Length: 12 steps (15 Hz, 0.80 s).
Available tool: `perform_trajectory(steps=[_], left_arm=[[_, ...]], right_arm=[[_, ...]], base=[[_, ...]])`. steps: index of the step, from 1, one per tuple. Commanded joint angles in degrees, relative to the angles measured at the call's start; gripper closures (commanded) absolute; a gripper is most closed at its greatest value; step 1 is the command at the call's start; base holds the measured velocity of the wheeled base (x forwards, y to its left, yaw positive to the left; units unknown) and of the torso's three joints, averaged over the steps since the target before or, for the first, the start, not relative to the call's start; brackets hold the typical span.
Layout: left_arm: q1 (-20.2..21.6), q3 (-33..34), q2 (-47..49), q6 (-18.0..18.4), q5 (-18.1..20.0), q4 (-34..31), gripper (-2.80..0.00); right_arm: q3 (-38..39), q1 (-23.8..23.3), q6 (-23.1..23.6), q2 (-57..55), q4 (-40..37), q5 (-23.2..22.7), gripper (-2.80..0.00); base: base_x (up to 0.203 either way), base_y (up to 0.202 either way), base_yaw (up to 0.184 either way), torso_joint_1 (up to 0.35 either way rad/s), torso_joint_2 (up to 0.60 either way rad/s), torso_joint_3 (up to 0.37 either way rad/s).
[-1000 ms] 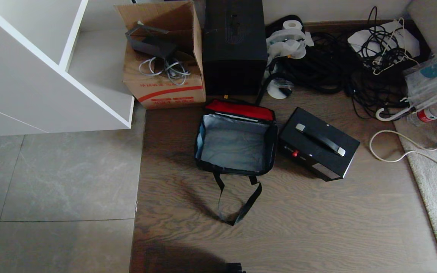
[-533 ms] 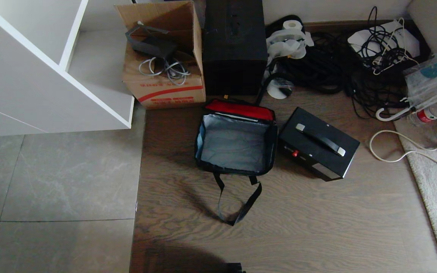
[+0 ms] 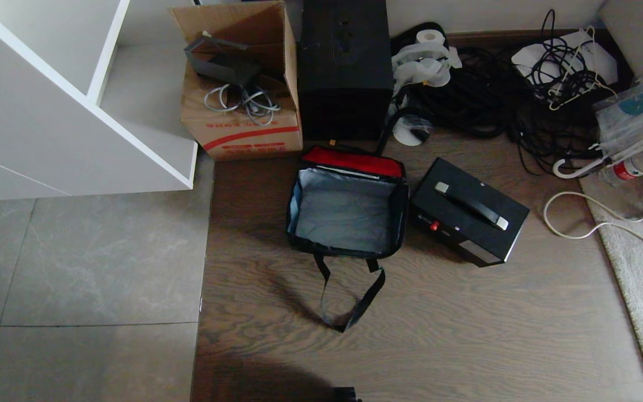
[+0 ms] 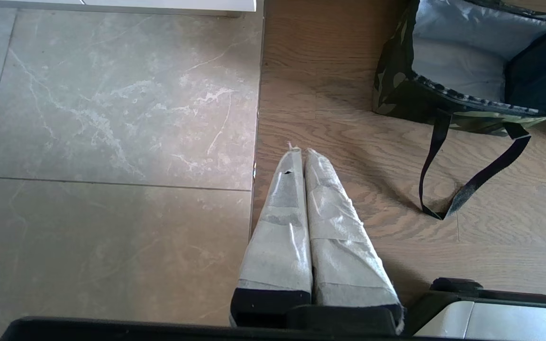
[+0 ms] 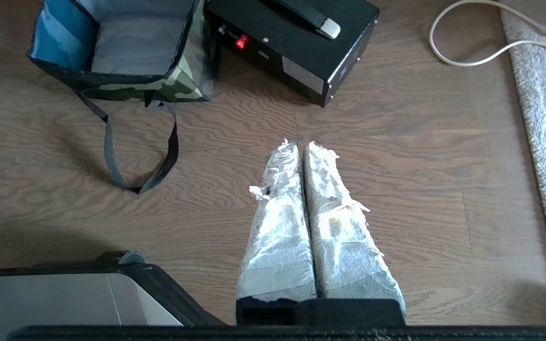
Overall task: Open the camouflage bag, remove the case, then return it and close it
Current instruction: Grip the handle again
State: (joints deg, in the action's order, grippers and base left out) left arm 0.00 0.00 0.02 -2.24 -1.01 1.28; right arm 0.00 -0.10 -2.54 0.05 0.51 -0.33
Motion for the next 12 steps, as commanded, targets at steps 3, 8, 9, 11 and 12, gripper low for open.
perform_trajectory(steps=[3,8,9,11,12], left_arm=[[0.0,0.53,-0.02,-0.05,-0.04,0.03,0.0],[0.0,0.53,-0.02,0.03,-0.04,0.03,0.0],[0.0,0.53,-0.02,-0.05,-0.04,0.03,0.0],[0.0,0.53,-0.02,-0.05,-0.04,0.03,0.0],[0.0,0.53,-0.02,-0.05,-0.04,0.01,0.0]], right_arm=[[0.0,0.01,-0.01,-0.05,0.02,-0.02,0.0],[0.0,0.01,-0.01,-0.05,0.02,-0.02,0.0],[0.0,0.01,-0.01,-0.05,0.02,-0.02,0.0],[0.0,0.01,-0.01,-0.05,0.02,-0.02,0.0],[0.0,0.01,-0.01,-0.05,0.02,-0.02,0.0]], base=[[0.0,0.0,0.0,0.0,0.0,0.0],[0.0,0.0,0.0,0.0,0.0,0.0],[0.0,0.0,0.0,0.0,0.0,0.0],[0.0,0.0,0.0,0.0,0.0,0.0],[0.0,0.0,0.0,0.0,0.0,0.0]])
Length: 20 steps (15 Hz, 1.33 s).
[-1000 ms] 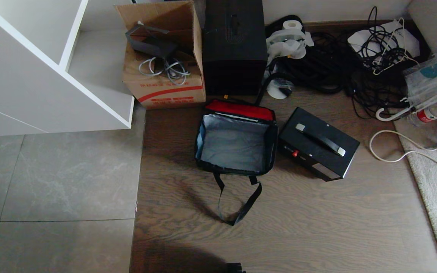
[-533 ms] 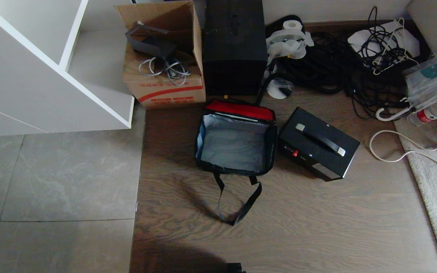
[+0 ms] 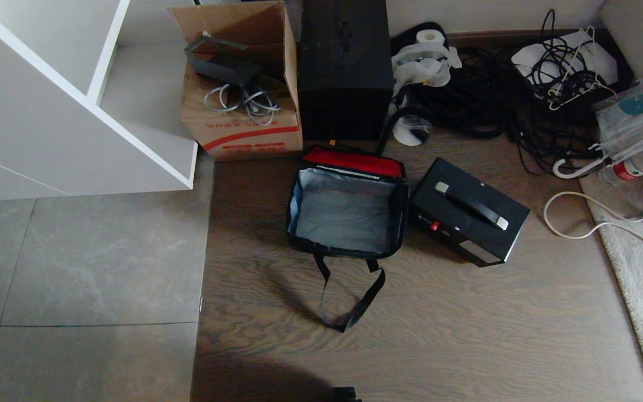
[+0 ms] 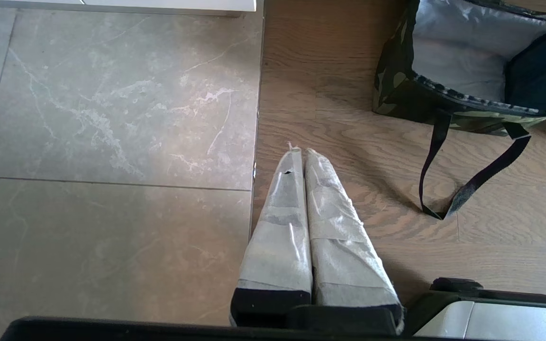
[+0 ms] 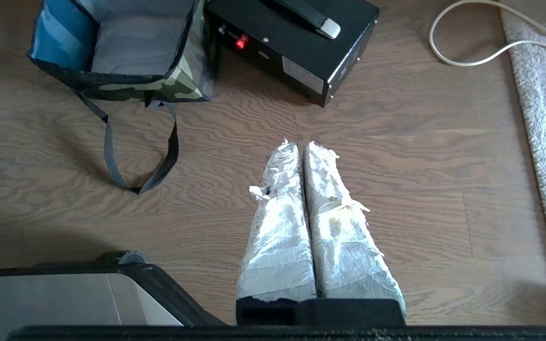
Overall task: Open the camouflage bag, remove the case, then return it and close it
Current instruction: Grip the handle again
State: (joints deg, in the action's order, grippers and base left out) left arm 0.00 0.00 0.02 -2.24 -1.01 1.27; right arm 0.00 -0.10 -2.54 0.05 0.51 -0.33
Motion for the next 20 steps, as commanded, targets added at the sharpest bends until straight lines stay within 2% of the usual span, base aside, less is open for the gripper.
perform_trajectory(steps=[1,20], left_arm=[[0.0,0.53,-0.02,-0.04,-0.04,0.05,0.0],[0.0,0.53,-0.02,-0.04,-0.04,0.05,0.0]], right_arm=[[0.0,0.01,-0.01,-0.05,0.02,-0.02,0.0],[0.0,0.01,-0.1,-0.05,0.02,-0.02,0.0]], base=[[0.0,0.0,0.0,0.0,0.0,0.0],[0.0,0.0,0.0,0.0,0.0,0.0]])
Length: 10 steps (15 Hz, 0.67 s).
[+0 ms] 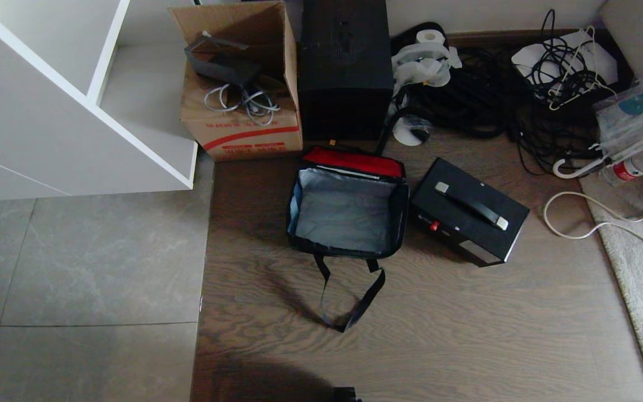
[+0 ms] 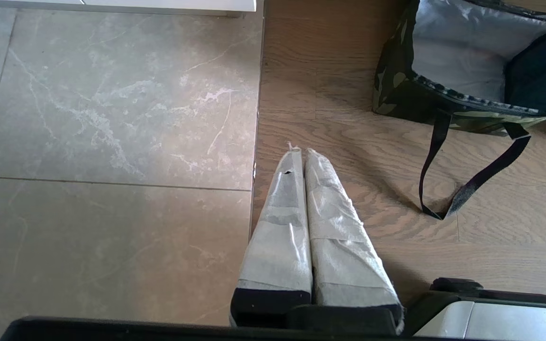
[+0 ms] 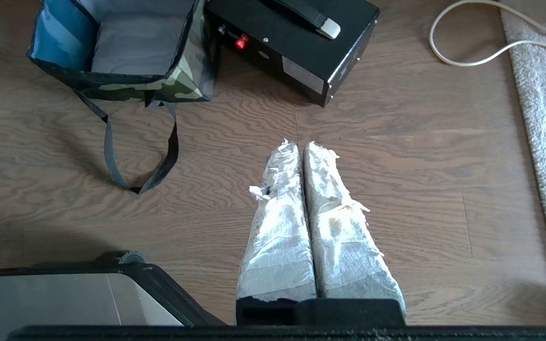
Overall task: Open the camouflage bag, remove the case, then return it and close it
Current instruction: Grip the handle again
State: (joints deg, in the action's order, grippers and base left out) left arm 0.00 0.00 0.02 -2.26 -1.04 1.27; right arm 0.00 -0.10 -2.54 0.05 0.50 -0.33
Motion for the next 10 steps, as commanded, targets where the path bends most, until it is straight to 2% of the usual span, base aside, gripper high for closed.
perform_trajectory(steps=[1,10], left_arm=[[0.0,0.53,-0.02,-0.03,-0.02,0.05,0.0],[0.0,0.53,-0.02,-0.03,-0.02,0.05,0.0]], right_arm=[[0.0,0.01,-0.1,-0.05,0.02,-0.02,0.0],[0.0,0.01,-0.01,-0.05,0.02,-0.02,0.0]], base=[[0.0,0.0,0.0,0.0,0.0,0.0],[0.0,0.0,0.0,0.0,0.0,0.0]])
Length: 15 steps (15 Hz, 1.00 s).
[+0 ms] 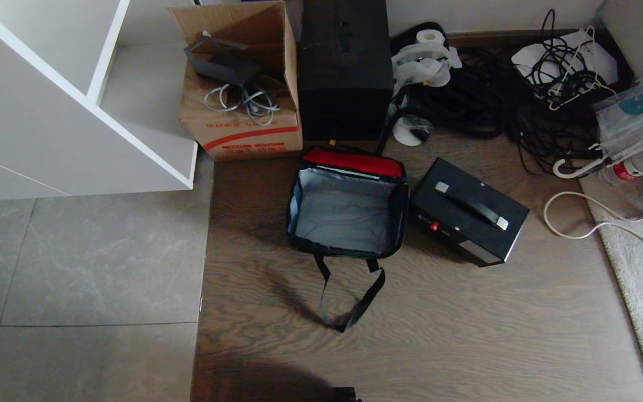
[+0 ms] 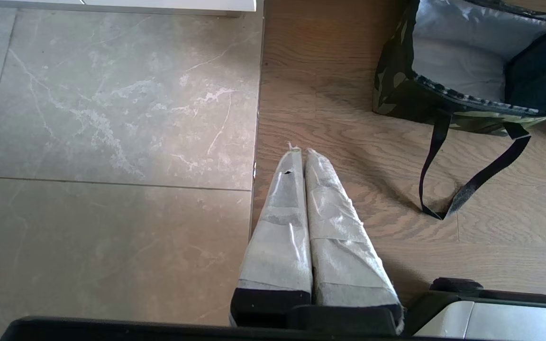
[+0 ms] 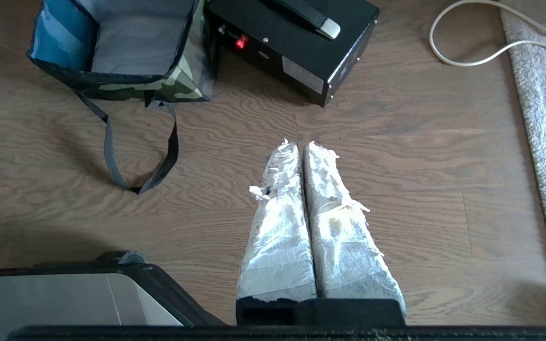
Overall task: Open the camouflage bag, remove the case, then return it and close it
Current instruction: Grip the handle again
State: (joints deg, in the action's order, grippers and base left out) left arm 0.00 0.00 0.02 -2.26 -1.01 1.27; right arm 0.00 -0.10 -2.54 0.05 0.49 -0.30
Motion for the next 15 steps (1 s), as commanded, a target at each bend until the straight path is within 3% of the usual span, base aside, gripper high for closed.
perform_trajectory(steps=[1,15], left_arm=[[0.0,0.53,-0.02,-0.03,-0.04,0.05,0.0],[0.0,0.53,-0.02,-0.03,-0.04,0.05,0.0]], right_arm=[[0.0,0.01,-0.01,-0.05,0.04,-0.05,0.0],[0.0,0.01,-0.01,-0.05,0.04,-0.05,0.0]], base=[[0.0,0.0,0.0,0.0,0.0,0.0],[0.0,0.0,0.0,0.0,0.0,0.0]])
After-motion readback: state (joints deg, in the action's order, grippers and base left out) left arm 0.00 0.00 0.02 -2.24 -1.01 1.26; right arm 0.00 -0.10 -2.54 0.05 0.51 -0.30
